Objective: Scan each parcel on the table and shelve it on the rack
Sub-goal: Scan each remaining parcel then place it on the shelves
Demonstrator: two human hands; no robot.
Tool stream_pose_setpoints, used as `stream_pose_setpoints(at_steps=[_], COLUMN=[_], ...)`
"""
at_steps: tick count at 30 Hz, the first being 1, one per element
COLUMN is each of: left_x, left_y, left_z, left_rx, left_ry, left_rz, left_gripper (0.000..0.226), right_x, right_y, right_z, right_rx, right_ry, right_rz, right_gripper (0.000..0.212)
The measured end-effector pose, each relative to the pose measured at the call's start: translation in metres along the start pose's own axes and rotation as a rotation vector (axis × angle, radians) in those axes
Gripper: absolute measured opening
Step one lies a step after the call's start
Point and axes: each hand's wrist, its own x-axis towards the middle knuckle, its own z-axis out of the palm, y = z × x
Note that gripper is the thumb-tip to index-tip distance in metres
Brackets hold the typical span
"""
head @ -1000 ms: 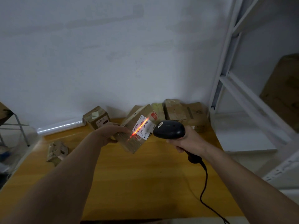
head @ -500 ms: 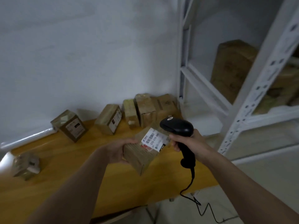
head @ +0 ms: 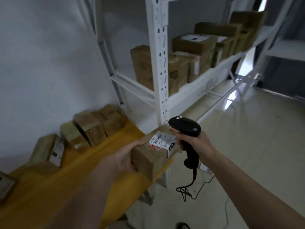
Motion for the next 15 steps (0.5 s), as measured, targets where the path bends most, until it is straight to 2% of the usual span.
stream_pose_setpoints(at_steps=[2,4,7,11,15], left_x=[0.004,0.008,0.013,0.021,0.033], left_y=[0.000,0.002,0.008,0.025,0.048], left_z=[0.024,0.045,0.068,0.105,0.162], left_rx=[0.034,0.037,0.016,0.038,0.004], left_ry=[-0.023,-0.056,-0.107,-0.196,-0.235], left_rz=[0.010,0.034,0.065,0.115,0.157], left_gripper=[0.063,0.063,0.072,0.091,0.095], right_x=[-0.011,-0.020,-0.029,-0.027,-0.020], right_y=[0.000,-0.003,-0.009,-0.020,-0.045], right_z=[-0.018,-0.037,-0.061,-0.099,-0.146], right_rx=[0.009,0.013,0.063,0.085,0.075], right_ry=[0.057,0.118,0.191,0.245,0.269], right_rz=[-0.006,-0.018,-0.053,-0.076,-0.102], right_gripper=[0.022,0.017,0.009,0.014,0.014])
